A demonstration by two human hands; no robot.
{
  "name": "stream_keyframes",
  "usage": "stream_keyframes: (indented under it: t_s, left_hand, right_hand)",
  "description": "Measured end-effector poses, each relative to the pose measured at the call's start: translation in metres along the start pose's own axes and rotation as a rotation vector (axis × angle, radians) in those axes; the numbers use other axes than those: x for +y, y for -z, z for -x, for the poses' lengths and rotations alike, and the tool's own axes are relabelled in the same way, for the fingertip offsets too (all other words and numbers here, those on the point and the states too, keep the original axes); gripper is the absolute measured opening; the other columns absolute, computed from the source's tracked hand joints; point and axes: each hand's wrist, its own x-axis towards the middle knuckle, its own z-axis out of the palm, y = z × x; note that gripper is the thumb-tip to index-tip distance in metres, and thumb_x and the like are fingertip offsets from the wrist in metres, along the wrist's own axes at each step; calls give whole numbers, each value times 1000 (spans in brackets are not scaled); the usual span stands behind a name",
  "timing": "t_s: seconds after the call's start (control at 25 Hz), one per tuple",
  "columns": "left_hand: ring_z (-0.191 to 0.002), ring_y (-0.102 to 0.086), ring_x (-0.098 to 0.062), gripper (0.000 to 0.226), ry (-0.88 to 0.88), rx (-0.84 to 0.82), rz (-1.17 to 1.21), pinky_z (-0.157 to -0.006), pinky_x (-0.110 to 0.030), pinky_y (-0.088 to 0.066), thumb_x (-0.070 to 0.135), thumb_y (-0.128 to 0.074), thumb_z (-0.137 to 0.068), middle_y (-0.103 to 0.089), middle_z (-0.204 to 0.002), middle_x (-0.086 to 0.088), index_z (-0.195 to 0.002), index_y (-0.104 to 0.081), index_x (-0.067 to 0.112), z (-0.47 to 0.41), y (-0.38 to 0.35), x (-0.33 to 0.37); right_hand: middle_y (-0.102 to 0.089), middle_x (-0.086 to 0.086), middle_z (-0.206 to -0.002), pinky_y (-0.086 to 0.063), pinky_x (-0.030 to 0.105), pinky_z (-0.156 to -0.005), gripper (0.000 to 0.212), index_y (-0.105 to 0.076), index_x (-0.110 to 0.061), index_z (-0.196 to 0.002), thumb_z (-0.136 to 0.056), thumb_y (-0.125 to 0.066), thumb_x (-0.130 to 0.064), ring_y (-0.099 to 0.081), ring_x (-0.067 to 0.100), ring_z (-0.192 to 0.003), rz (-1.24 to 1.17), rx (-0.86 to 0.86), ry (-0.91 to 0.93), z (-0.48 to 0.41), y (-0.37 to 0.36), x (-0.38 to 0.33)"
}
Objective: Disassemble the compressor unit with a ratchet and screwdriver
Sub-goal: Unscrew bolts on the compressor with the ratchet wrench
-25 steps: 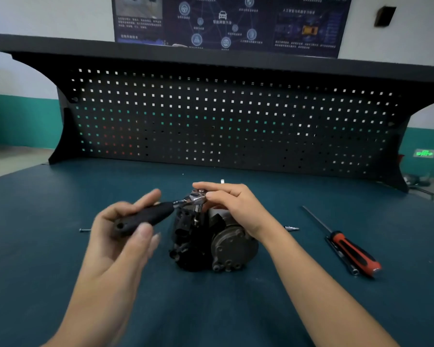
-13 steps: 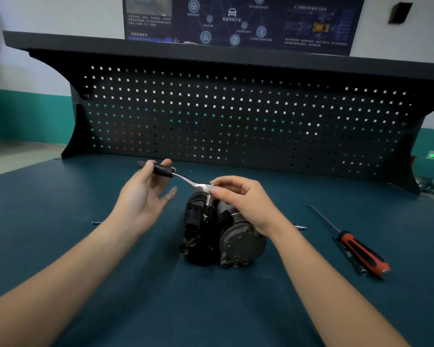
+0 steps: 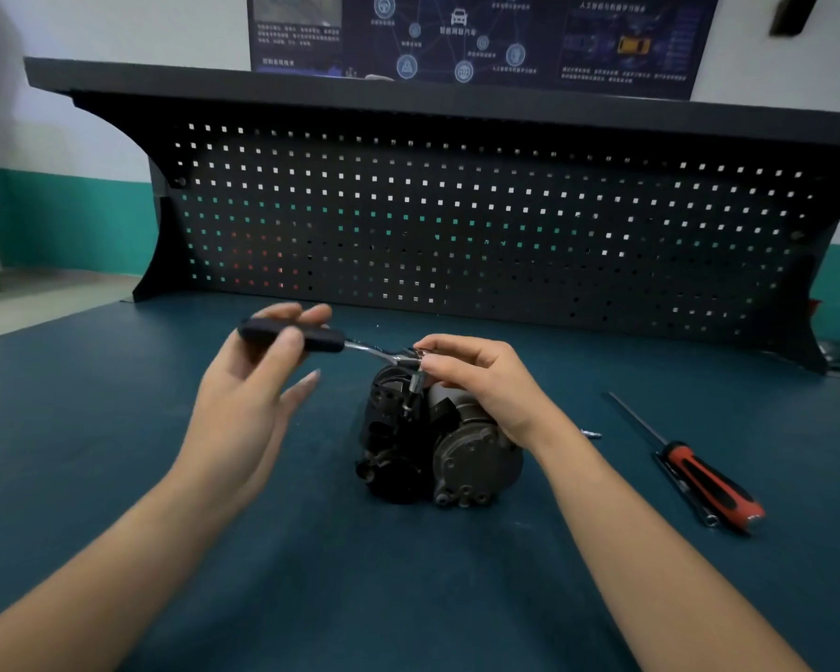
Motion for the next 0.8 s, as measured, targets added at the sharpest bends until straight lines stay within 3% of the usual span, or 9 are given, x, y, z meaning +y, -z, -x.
stream_keyframes:
  t_s: [0.12, 0.24, 0.4, 0.56, 0.64, 0.72, 0.8]
  left_hand:
    - [-98, -64, -7, 17, 193, -44, 79, -93, -45, -41, 24, -38, -100, -69, -107, 12, -100, -54, 26, -45, -6, -9]
    - [-97, -64, -10, 17, 254, -76, 115, -94, -46, -39, 27, -36, -101, -68, -105, 9, -99, -52, 24, -58, -18, -14]
    - [-101, -64, -9, 5, 73, -68, 95, -92, -44, -42, 32, -49, -92, -70, -106, 11, -94, -52, 31, -21, -14, -2]
    - [-110, -61, -7, 18, -221, -171, -183, -91, -21, -48, 24, -60, -84, -67, -115, 11, -90, -60, 40, 41, -11, 6]
    - [-113, -59, -7, 15, -261, -210, -226, -90, -16, -46, 31, -67, -81, -66, -118, 11, -92, -62, 39, 49, -9, 5]
    - [-113, -59, -7, 12, -163, -142, -124, -92, -29, -48, 42, -65, -83, -67, -115, 12, -94, -62, 36, 34, -4, 3]
    - [-108, -61, -4, 12, 15, -72, -17, -92, -40, -44, 40, -53, -89, -68, -111, 14, -98, -57, 33, 3, 0, -1]
  right_hand:
    - [-72, -10, -76, -47, 11, -68, 5, -69, -26, -79, -79, -69, -21, -65, 2, -70, -12, -24, 5, -1, 1, 0]
    - [-72, -10, -75, -48, 11, -68, 10, -66, -24, -82, -74, -70, -28, -66, 2, -69, -13, -10, -16, -1, 2, 1]
    - [-72, -17, -81, -45, 7, -67, 14, -69, -27, -90, -87, -62, -14, -65, -5, -77, 5, 10, -48, -1, 3, 3]
    - [-72, -13, -89, -46, 8, -72, 19, -69, -33, -96, -89, -60, -19, -64, -4, -87, 10, -50, -81, -2, 5, 1]
    - [-72, -12, -90, -47, 9, -73, 20, -70, -33, -95, -88, -60, -17, -65, -1, -87, 9, -54, -82, -2, 5, 2]
    - [-72, -13, -86, -48, 11, -73, 18, -71, -30, -90, -87, -62, -15, -65, 0, -82, -5, -41, -77, -2, 4, 2]
    - [-71, -13, -80, -48, 11, -69, 14, -69, -25, -84, -85, -64, -11, -65, 0, -74, -42, -36, -63, -3, 3, 2]
